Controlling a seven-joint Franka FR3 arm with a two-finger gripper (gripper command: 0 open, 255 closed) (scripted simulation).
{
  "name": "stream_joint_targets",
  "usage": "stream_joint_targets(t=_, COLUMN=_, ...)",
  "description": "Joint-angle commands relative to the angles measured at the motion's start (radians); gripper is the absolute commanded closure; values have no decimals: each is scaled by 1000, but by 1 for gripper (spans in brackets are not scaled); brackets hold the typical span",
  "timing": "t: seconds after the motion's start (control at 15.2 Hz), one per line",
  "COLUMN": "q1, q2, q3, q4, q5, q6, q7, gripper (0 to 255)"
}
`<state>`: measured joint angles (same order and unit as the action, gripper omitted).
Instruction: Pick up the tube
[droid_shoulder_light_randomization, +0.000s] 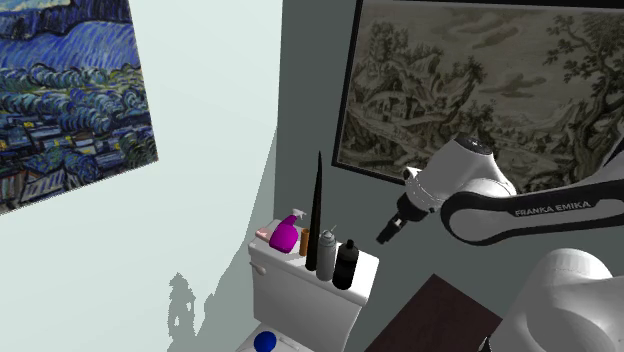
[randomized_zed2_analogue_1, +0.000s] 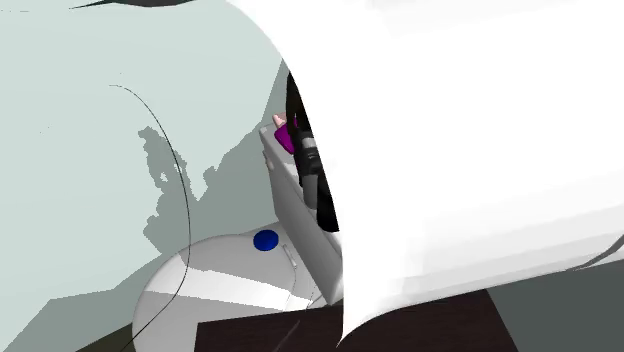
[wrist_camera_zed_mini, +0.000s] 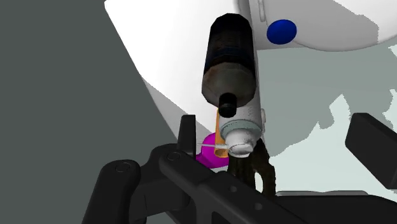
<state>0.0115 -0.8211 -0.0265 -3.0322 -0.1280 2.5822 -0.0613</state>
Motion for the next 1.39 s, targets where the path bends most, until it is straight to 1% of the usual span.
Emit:
stream_joint_targets(t=0.0, q1=-3, q2=13, q3=-3, q4=-10, q5=-4, q6=36, q7=-4, gripper=0)
stream_joint_targets(t=0.13, q1=-3, q2=20, q3=-3, q4=-9, q5=-5, q6=44, q7=-3, gripper=0)
stream_joint_targets(t=0.2, q1=-36, q2=408, q3=-230, q4=-10, q5=-723, q6=571, q7=395, gripper=0)
stream_joint_targets(t=0.26, q1=-269, q2=500, q3=15, q4=-10, q5=-651, q6=714, q7=347, gripper=0)
stream_joint_targets(t=0.33, q1=-254, q2=581, q3=32, q4=27, q5=-645, q6=760, q7=372, gripper=0)
stream_joint_targets(t=0.4, q1=-285, q2=658, q3=35, q4=30, q5=-670, q6=836, q7=374, gripper=0)
stream_joint_targets(t=0.46, q1=-1130, q2=714, q3=986, q4=-1, q5=-220, q6=1025, q7=0, gripper=0)
stream_joint_targets(t=0.53, q1=-1108, q2=871, q3=1051, q4=12, q5=120, q6=1096, q7=-321, gripper=0)
stream_joint_targets(t=0.59, q1=-1002, q2=1009, q3=976, q4=43, q5=282, q6=1180, q7=-514, gripper=0)
stream_joint_targets(t=0.66, q1=-872, q2=1088, q3=838, q4=73, q5=287, q6=1248, q7=-564, gripper=0)
stream_joint_targets(t=0.73, q1=-763, q2=1095, q3=720, q4=78, q5=252, q6=1265, q7=-531, gripper=0)
stream_joint_targets(t=0.86, q1=-722, q2=1151, q3=678, q4=92, q5=266, q6=1305, q7=-560, gripper=0)
stream_joint_targets(t=0.99, q1=-700, q2=1208, q3=654, q4=107, q5=280, q6=1344, q7=-591, gripper=0)
stream_joint_targets(t=1.19, q1=-677, q2=1279, q3=626, q4=128, q5=289, q6=1390, q7=-624, gripper=0)
stream_joint_targets(t=1.32, q1=-676, q2=1279, q3=626, q4=128, q5=288, q6=1390, q7=-624, gripper=0)
